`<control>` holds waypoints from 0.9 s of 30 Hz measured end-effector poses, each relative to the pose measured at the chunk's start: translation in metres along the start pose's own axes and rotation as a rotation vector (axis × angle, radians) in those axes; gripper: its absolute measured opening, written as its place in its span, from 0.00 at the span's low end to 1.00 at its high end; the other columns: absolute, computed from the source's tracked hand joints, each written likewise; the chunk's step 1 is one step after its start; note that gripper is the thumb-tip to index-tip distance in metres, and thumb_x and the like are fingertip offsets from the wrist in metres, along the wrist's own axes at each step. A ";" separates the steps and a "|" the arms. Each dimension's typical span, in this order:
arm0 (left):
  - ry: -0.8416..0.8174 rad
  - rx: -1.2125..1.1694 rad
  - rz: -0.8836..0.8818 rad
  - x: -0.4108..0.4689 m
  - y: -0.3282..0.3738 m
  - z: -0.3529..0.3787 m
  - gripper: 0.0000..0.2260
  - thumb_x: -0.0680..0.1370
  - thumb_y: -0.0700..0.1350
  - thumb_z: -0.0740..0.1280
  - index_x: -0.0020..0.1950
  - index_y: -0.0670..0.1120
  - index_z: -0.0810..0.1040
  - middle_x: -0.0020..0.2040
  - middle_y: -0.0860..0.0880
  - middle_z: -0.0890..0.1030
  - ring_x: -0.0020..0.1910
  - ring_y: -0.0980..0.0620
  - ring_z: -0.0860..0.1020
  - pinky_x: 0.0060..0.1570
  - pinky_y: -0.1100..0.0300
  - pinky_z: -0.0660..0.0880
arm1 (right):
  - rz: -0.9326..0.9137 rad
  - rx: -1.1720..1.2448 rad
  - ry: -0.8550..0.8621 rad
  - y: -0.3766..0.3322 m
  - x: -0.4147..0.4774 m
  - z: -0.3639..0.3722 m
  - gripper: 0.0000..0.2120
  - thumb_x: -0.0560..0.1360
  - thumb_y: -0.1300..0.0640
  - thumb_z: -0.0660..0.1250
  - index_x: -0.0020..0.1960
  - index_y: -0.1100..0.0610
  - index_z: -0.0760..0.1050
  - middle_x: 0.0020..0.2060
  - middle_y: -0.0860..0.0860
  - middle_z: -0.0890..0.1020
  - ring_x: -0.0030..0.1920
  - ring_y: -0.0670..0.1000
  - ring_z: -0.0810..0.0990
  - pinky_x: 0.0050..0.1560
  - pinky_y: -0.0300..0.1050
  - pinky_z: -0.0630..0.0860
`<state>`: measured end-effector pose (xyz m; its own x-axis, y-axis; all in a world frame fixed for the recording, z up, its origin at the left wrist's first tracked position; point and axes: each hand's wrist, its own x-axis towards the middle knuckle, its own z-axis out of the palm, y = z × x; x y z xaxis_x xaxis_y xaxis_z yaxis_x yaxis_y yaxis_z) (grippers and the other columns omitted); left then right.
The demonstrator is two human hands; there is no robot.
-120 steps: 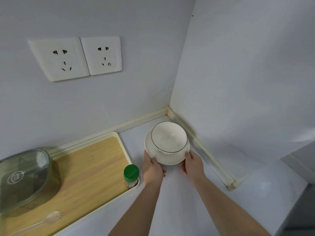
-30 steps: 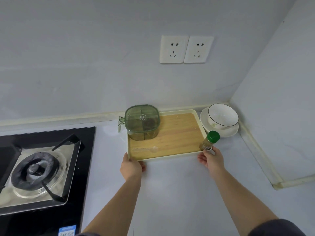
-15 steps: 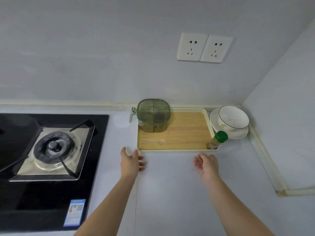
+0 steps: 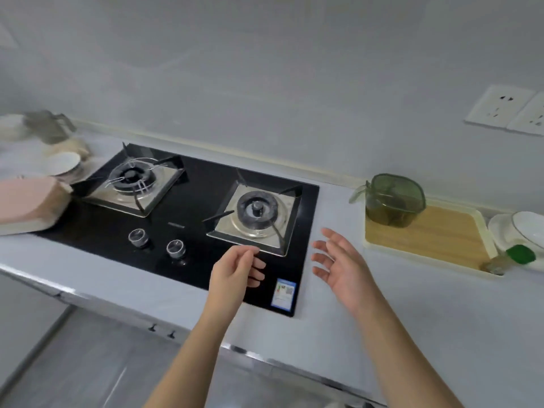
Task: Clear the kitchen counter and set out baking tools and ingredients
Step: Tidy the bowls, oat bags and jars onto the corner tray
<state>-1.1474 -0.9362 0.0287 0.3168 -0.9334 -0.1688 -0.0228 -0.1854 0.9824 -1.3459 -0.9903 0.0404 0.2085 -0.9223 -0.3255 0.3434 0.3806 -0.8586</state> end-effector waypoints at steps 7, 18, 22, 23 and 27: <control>0.227 -0.026 0.076 -0.026 0.011 -0.180 0.09 0.81 0.40 0.60 0.49 0.44 0.79 0.38 0.46 0.82 0.34 0.50 0.80 0.36 0.58 0.79 | 0.060 -0.010 -0.206 0.077 -0.017 0.175 0.12 0.81 0.60 0.59 0.62 0.54 0.74 0.44 0.52 0.82 0.40 0.49 0.81 0.38 0.42 0.78; 0.489 -0.144 0.056 -0.021 0.009 -0.351 0.07 0.81 0.39 0.61 0.50 0.43 0.79 0.39 0.45 0.81 0.33 0.51 0.79 0.35 0.59 0.77 | 0.115 -0.190 -0.437 0.138 0.006 0.353 0.12 0.81 0.61 0.60 0.62 0.55 0.76 0.48 0.55 0.82 0.44 0.52 0.80 0.43 0.46 0.79; 0.515 -0.104 0.045 0.014 0.003 -0.407 0.07 0.80 0.40 0.62 0.49 0.44 0.80 0.39 0.45 0.82 0.34 0.50 0.80 0.35 0.59 0.78 | 0.125 -0.232 -0.458 0.159 0.040 0.413 0.12 0.81 0.60 0.60 0.62 0.54 0.75 0.49 0.56 0.83 0.46 0.53 0.81 0.45 0.47 0.79; 0.529 -0.100 0.049 0.029 0.000 -0.427 0.07 0.80 0.40 0.62 0.49 0.44 0.80 0.39 0.45 0.82 0.34 0.50 0.80 0.35 0.59 0.78 | 0.127 -0.235 -0.472 0.167 0.055 0.433 0.12 0.81 0.60 0.61 0.62 0.54 0.75 0.49 0.56 0.83 0.46 0.53 0.81 0.44 0.47 0.79; 0.553 -0.099 0.011 0.076 -0.007 -0.489 0.07 0.80 0.39 0.62 0.50 0.44 0.80 0.38 0.47 0.82 0.35 0.49 0.80 0.36 0.58 0.78 | 0.129 -0.251 -0.479 0.187 0.107 0.496 0.11 0.80 0.60 0.61 0.61 0.53 0.76 0.48 0.54 0.83 0.46 0.52 0.81 0.43 0.46 0.78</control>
<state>-0.6591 -0.8555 0.0481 0.7678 -0.6298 -0.1179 0.0521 -0.1221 0.9912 -0.8051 -0.9840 0.0416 0.6476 -0.7132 -0.2683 0.0706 0.4067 -0.9108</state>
